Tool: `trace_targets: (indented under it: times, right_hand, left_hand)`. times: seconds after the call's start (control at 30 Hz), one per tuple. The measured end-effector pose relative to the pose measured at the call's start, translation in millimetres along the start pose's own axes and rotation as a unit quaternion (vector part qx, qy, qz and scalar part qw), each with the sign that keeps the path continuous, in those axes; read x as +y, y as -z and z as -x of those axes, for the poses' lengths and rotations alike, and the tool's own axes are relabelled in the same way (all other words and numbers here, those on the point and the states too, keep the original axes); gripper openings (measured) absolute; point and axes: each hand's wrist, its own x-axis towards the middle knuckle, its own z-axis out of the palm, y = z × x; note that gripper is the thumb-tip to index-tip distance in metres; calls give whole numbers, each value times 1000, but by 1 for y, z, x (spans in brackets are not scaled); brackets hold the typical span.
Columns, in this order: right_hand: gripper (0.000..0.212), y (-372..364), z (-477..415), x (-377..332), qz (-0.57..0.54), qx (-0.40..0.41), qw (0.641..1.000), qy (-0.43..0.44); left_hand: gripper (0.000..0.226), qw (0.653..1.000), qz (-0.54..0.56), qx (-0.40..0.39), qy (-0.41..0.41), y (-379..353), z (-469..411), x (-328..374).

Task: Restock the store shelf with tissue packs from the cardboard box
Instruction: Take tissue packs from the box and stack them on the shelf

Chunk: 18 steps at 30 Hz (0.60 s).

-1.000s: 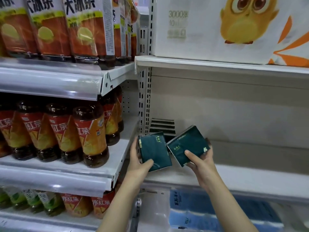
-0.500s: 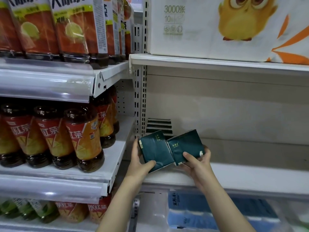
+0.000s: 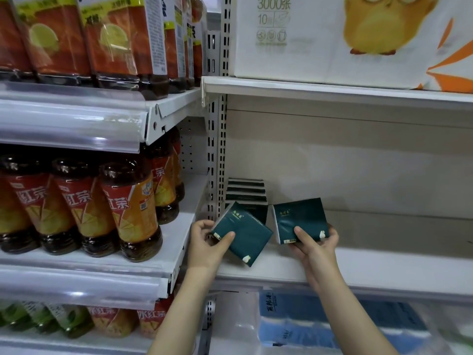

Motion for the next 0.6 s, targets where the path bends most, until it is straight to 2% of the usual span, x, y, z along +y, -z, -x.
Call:
trace_targets:
  times: [0.07,0.17,0.37,0.6]
  right_hand:
    - [65,0,1,1,0,2,1000,1]
    - [65,0,3,4,0,5,1000,4]
    - [65,2,7,4,11,15,1000,9]
    - [65,-1,10,4,36,9,999,8]
  left_hand:
    - [48,997,-76,-17,-4,0,-1,-2]
    - [42,983,-176,-31,-30,0,-7,-5]
    - [36,979,-200,-29,-30,-5,-14,-4]
    - [28,961,-273,-27,25,-14,-25,-15]
